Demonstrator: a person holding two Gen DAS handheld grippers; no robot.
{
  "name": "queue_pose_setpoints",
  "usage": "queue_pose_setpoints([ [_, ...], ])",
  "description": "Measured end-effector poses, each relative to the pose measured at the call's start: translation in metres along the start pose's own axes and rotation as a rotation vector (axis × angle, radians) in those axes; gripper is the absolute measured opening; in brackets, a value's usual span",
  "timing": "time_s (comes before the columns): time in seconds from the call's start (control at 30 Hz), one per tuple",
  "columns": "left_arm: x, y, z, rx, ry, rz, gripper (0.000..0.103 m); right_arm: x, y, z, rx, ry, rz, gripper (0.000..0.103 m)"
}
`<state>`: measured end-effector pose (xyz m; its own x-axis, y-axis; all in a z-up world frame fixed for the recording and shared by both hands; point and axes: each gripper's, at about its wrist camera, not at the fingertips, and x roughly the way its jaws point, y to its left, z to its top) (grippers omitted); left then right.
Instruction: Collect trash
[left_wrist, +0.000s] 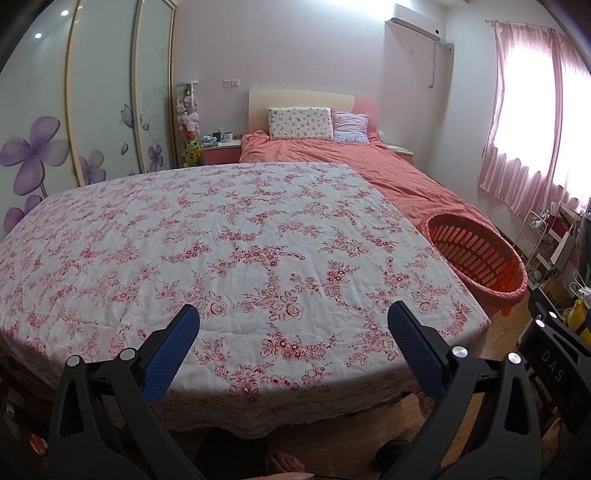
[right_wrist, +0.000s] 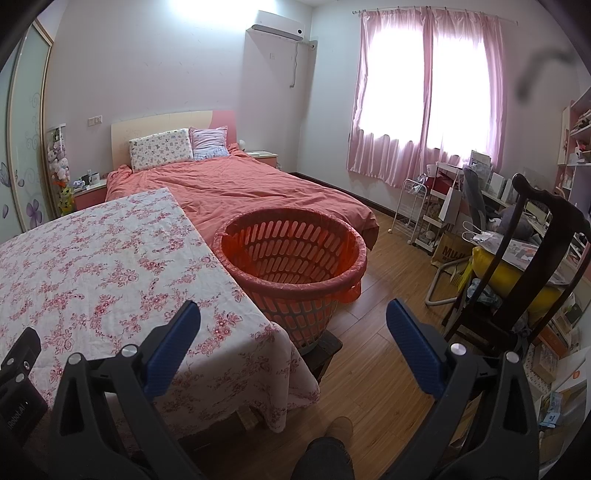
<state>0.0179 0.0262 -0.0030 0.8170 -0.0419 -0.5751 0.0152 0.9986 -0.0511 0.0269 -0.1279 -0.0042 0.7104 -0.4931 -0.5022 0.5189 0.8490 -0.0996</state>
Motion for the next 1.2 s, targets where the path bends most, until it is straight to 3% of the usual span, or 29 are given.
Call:
queue_pose_setpoints([
  [1.2, -0.0035, -0.0019, -0.0001, 0.029, -0.011, 0.012, 0.100, -0.0006, 0.0000, 0.0011, 0.003, 0.003, 0.003, 0.098],
])
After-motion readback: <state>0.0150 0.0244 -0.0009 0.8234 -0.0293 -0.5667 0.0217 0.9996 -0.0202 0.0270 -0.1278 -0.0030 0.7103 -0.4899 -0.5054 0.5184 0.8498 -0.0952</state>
